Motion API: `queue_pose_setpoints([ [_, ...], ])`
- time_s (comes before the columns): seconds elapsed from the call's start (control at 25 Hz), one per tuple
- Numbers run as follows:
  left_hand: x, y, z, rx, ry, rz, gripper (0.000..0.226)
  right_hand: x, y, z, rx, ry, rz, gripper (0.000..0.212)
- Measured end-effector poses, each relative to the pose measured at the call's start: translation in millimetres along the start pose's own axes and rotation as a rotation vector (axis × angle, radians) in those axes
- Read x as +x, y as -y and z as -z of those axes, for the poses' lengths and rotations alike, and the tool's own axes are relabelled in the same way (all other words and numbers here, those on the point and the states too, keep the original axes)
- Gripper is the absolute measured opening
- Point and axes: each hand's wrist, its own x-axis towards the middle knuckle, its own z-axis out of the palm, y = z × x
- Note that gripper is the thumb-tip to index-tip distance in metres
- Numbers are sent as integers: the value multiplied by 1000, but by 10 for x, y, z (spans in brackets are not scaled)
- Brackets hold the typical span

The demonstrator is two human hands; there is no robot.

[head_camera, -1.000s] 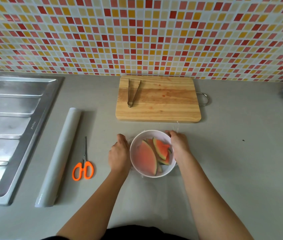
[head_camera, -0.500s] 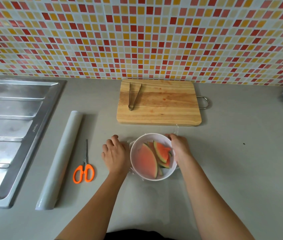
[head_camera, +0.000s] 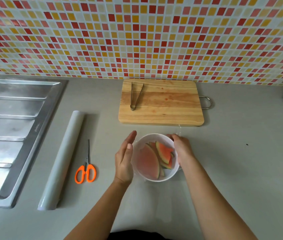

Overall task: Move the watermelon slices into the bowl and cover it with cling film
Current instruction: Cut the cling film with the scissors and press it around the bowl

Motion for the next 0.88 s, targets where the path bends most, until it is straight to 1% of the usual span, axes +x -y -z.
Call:
queue_pose_setpoints([
  [0.12, -6, 61, -178, -153, -77, 186, 37, 6, -2, -18, -7, -17, 20, 25],
  [0.2, 15, 92, -237, -244, -94, 272, 41, 24, -2, -23, -2, -34, 20, 25],
  [0.28, 23, 103, -253, -347, -97, 321, 46, 30, -10, -17, 11, -44, 18, 26],
  [0.36, 46, 139, -225, -339, -93, 322, 48, 46, -17, -35, 19, -45, 1, 25],
  [0.4, 50, 136, -212, -285, -79, 334, 50, 50, -23, -41, 22, -46, -5, 26],
  [0.44, 47, 127, -193, -173, -61, 343, 52, 49, -28, -38, 23, -47, -5, 26],
  [0.48, 56, 124, -149, 0, -34, 333, 56, 50, -27, -36, 23, -44, -1, 26],
  [0.56, 104, 62, -8, 389, 51, 247, 63, 64, -18, -27, 4, -36, 26, 27],
  [0.6, 151, 28, 77, 524, 96, 175, 65, 70, -17, -20, -12, -30, 50, 26],
  [0.64, 219, 9, 163, 577, 115, 126, 67, 80, -19, -14, -23, -22, 71, 26],
  [0.68, 304, -26, 226, 559, 122, 126, 69, 88, -20, -9, -28, -15, 81, 26],
  [0.72, 398, -54, 254, 482, 126, 160, 70, 89, -25, -4, -32, -13, 78, 26],
  [0.76, 494, -72, 251, 364, 161, 196, 68, 89, -33, -4, -38, -15, 67, 26],
  [0.84, 599, -111, 128, 93, 285, 256, 57, 94, -51, -11, -58, -16, 54, 26],
  [0.88, 600, -105, 65, -3, 330, 289, 53, 93, -54, -20, -55, -14, 54, 26],
])
